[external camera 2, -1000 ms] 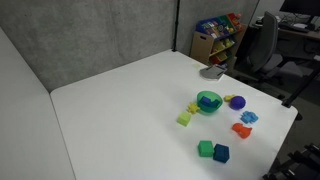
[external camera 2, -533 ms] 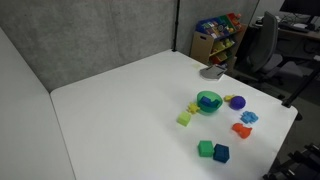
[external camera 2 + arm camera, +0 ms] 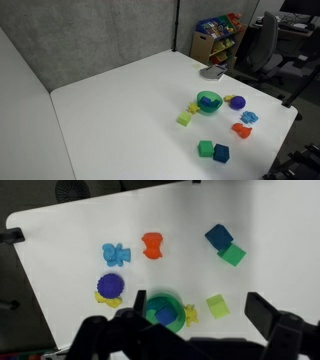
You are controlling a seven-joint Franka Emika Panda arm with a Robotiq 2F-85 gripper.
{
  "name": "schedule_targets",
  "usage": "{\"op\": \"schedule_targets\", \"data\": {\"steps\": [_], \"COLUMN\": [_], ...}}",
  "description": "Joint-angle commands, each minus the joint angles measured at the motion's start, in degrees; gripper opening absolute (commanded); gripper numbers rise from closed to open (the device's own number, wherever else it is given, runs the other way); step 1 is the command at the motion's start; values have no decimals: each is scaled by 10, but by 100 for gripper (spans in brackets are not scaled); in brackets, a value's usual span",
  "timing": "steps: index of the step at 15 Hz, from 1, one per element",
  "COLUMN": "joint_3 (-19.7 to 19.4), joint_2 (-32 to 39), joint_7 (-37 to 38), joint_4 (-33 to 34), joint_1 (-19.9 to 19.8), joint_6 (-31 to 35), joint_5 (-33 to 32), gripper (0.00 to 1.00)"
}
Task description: Put the green building block on the lime green building block
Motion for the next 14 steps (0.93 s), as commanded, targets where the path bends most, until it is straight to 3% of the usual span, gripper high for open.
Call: {"op": "schedule_targets", "data": {"steps": [1,9,14], "joint_3": [12,21,36], "joint_2": [49,161,232], "joint_7": [21,54,35], "joint_4": [33,55,48], "joint_1": [-4,2,31], "joint_6": [25,123,203], "joint_5": [-5,6,38], "gripper": [100,100,100]}}
